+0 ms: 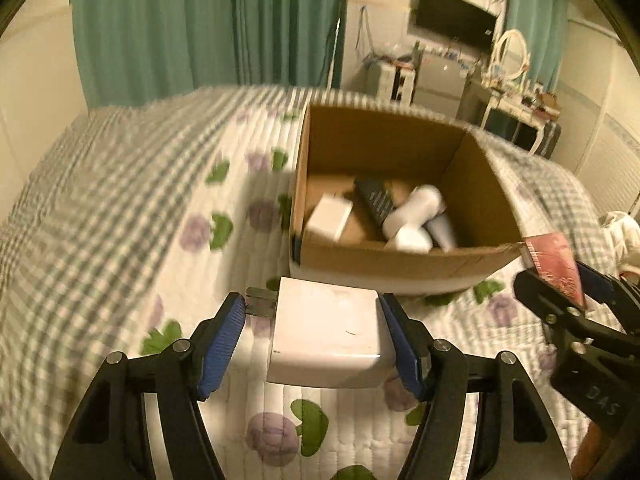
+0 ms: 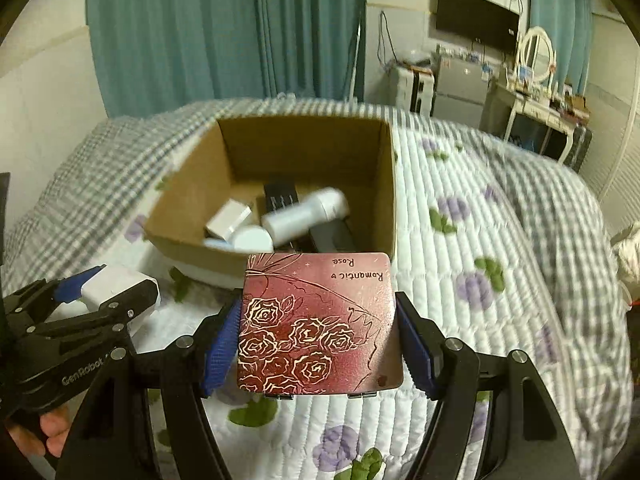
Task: Organize rigid objects
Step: 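Carry the charger and card case over the box and release both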
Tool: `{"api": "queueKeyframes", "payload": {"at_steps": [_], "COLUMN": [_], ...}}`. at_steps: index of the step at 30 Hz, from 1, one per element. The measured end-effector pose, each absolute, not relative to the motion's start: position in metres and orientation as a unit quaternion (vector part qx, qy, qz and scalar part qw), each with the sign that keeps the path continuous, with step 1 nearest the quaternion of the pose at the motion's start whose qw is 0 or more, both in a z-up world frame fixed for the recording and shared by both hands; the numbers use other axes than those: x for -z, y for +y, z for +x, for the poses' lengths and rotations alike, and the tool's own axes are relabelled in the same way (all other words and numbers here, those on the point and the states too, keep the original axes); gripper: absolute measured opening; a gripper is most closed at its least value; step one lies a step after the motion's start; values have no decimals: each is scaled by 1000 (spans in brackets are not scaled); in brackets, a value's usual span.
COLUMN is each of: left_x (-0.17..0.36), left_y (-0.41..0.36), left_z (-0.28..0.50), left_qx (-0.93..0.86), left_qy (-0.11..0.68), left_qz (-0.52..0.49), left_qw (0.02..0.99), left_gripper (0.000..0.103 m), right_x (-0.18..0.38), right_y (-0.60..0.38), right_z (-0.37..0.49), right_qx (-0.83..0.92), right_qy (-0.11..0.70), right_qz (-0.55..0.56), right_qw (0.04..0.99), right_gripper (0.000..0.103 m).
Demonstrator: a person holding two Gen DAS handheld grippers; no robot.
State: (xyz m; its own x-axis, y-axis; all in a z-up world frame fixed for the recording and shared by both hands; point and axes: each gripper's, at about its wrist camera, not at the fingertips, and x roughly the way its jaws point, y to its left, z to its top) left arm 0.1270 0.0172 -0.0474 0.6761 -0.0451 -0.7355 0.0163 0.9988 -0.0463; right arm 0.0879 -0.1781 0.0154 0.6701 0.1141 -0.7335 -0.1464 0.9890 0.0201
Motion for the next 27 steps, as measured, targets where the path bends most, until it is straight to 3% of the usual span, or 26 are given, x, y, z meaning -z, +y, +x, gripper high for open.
{"api": "queueKeyframes", "payload": {"at_steps": [8, 13, 27], "left_x": [-21, -37, 26], "left_y": [9, -2, -30], "left_z": [130, 163, 271], "left_qx": [37, 45, 39], "left_qy": [332, 311, 351], "left_qz": [-10, 4, 41], "left_qw": [943, 949, 935], "left_gripper": [69, 69, 69], "right_x": [-73, -100, -65], "right_y": [-173, -179, -201], "right_z": [92, 118, 217], "right_qx": [-83, -87, -79], "right_qy": [352, 329, 352], "right_qz": [-20, -18, -12], "right_qw": [932, 940, 933], "right_gripper": [71, 71, 71]}}
